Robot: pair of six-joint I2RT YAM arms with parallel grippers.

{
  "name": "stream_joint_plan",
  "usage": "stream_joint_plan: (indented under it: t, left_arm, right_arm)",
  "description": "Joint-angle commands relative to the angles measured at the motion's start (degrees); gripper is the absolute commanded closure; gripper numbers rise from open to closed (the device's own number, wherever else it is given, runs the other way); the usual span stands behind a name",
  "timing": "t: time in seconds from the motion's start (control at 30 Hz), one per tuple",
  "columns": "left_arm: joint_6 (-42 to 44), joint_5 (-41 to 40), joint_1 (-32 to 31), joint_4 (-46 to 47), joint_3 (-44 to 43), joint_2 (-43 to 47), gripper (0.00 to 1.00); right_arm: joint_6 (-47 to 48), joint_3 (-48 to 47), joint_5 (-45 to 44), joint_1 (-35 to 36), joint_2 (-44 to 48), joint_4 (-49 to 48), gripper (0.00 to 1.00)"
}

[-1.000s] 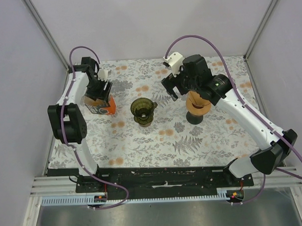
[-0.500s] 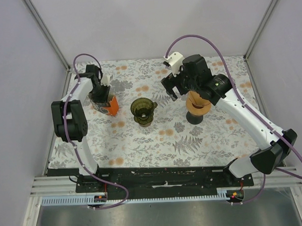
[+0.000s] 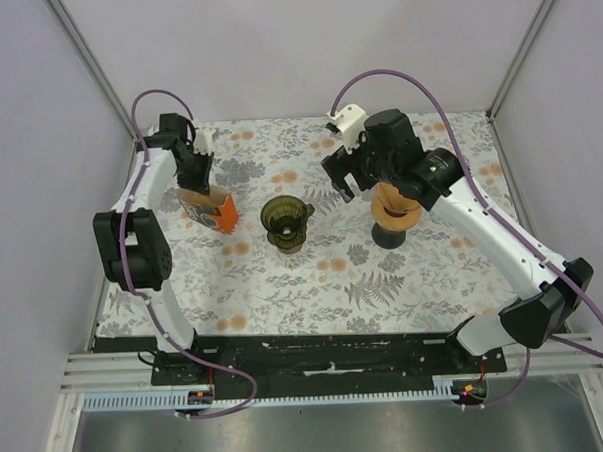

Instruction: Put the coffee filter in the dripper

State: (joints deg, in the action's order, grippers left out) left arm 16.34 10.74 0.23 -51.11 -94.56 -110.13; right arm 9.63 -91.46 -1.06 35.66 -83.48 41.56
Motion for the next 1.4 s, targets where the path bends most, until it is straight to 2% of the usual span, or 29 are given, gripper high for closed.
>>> stream_joint_plan:
  t: [0.0, 0.13, 0.33, 0.53, 0.7, 0.83, 0.9, 1.13, 1.23, 1.37]
  left_arm:
    - [-0.7, 2.6, 1.7, -1.7, -4.3, 3.8, 0.98]
    - [-0.6, 2.4, 2.0, -2.8, -6.0, 3.5, 0.98]
    - [-0.3, 2.5, 2.1, -6.5, -13.9, 2.8, 0.98]
    - [1.8, 8.8, 2.1, -12.9, -22.1, 3.1, 0.98]
    - [10.4, 19.0, 1.8, -18.2, -25.1, 5.7, 0.98]
    - [24.4, 28.5, 0.9, -28.2, -30.7, 6.9, 0.98]
    - [30.6, 30.5, 0.5, -33.8, -34.5, 6.7, 0.98]
    - [45.5, 27.0, -11.5, -34.3, -31.8, 16.0, 0.98]
    - [46.3, 27.7, -17.3, -34.2, -34.4, 17.7, 0.98]
    - [44.0, 29.9, -21.8, -34.3, -38.1, 18.3, 0.98]
  right_arm:
    - [-0.5, -1.9, 0.7, -0.1, 0.8, -0.7, 0.02]
    - [-0.2, -1.7, 0.5, -0.1, 1.0, -0.7, 0.02]
    - [0.0, -2.1, 0.5, -0.2, 1.0, -0.3, 0.02]
    - [0.1, -4.1, 0.9, -0.1, 0.3, -0.4, 0.02]
    - [0.0, -6.9, 4.1, -0.1, -0.1, -0.6, 0.02]
    - [-0.1, -10.0, 5.7, -0.1, -0.5, -0.9, 0.02]
    - [0.0, -11.6, 6.7, -0.2, -1.1, -1.0, 0.02]
    - [1.2, -16.3, 11.0, -0.2, -2.0, -1.8, 0.02]
    - [2.4, -16.7, 14.8, -0.2, -2.0, -3.0, 0.02]
    - [5.0, -15.7, 20.7, -0.2, -0.5, -4.7, 0.02]
